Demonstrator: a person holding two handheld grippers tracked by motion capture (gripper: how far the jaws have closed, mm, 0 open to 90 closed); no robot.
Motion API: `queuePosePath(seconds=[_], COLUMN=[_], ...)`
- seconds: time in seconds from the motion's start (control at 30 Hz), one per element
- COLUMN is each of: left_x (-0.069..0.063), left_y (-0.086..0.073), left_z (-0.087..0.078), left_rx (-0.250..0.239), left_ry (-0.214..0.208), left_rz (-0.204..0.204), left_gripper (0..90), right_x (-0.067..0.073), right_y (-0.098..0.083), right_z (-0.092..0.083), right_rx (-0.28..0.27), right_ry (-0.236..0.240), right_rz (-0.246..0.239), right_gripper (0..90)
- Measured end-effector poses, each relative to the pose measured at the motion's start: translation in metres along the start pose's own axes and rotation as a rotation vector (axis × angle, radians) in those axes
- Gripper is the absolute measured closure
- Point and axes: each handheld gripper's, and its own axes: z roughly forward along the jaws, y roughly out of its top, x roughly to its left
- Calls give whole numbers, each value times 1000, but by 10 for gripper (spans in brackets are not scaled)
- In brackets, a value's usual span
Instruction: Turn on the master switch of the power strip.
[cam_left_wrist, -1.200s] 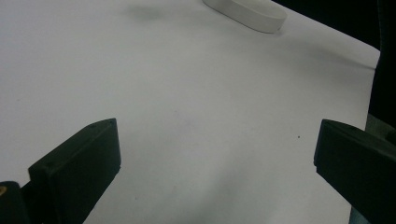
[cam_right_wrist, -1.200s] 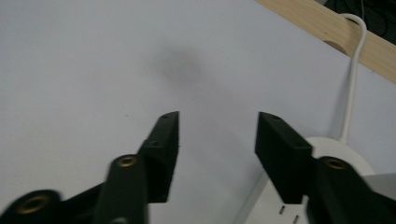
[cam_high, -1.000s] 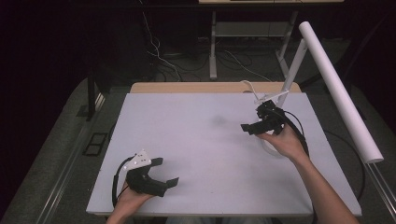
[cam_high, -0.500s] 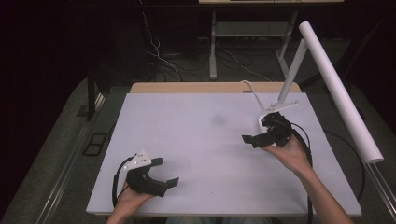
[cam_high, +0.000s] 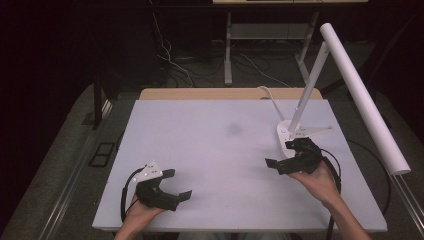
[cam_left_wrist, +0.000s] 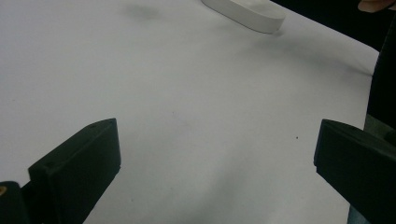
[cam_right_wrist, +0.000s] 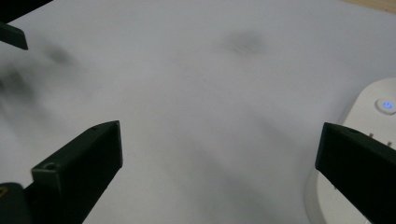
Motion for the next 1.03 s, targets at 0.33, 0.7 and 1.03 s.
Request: queuePosePath(seconds=[0.33, 0.7, 1.03], left_x=[0, 0, 0], left_y=[0, 0, 0], left_z=[0, 0, 1], left_rx=[-1, 4, 8], left_ry=[-1, 0, 1], left_rz=[-3, -2, -2], left_gripper=[0, 0, 0], right_x=[4, 4, 5], right_y=[-24, -59, -84], right_z=[-9, -18, -18], right_rx=[-17, -57, -102], right_ry=[18, -4, -19], right_rz=[19, 45, 45], right_gripper=[2, 2, 2])
